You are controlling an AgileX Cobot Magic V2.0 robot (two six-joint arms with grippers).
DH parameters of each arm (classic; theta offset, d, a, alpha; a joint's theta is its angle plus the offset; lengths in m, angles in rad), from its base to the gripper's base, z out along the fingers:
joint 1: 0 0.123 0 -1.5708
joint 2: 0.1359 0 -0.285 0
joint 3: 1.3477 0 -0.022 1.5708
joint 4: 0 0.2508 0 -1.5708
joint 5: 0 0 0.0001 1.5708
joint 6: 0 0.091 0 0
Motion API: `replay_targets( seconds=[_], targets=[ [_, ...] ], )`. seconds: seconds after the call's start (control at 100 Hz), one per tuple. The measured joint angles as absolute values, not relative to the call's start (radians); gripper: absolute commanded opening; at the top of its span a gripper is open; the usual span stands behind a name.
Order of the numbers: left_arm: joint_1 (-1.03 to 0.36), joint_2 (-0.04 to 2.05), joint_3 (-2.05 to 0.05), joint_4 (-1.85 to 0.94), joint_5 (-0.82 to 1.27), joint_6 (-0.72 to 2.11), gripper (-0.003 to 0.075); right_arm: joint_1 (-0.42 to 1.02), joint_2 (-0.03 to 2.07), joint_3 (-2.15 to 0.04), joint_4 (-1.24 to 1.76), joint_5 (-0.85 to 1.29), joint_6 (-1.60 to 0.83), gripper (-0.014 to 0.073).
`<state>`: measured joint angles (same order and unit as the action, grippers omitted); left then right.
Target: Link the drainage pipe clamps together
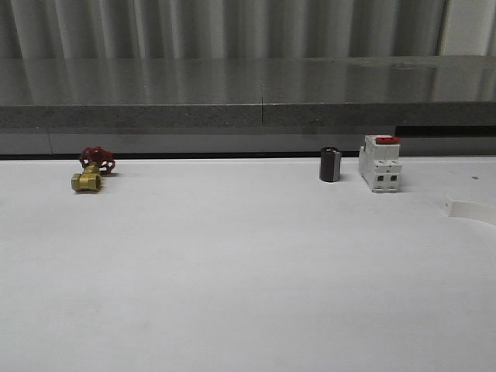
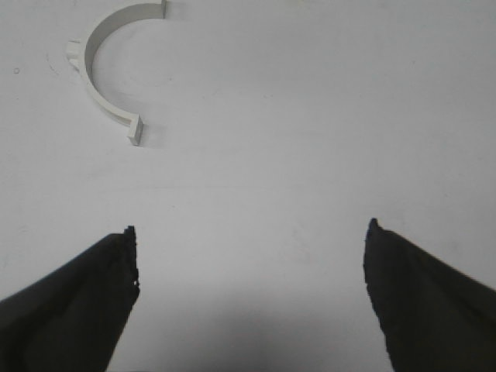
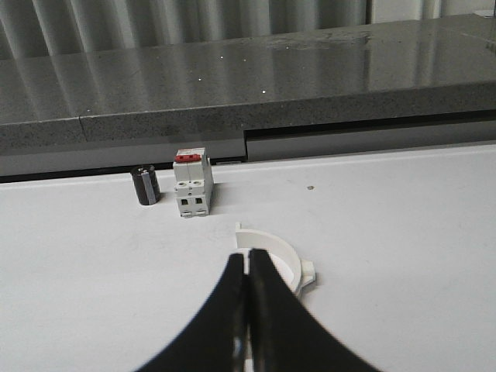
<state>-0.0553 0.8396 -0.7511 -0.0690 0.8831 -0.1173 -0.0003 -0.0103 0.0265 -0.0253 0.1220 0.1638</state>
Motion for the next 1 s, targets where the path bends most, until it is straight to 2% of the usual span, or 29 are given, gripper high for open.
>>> replay_targets(
  seconds=[0.63, 1.0],
  targets=[
    [0.204, 1.672, -1.216, -0.063, 0.866, 0.145, 0.0586, 0.000, -0.010, 0.026, -0.025, 0.122, 0.164, -0.0118],
    [0.225, 1.947, -1.407, -0.063, 0.868, 0.219, 0.0586, 0.000, -0.010, 0.026, -0.025, 0.122, 0.164, -0.0118]
  ],
)
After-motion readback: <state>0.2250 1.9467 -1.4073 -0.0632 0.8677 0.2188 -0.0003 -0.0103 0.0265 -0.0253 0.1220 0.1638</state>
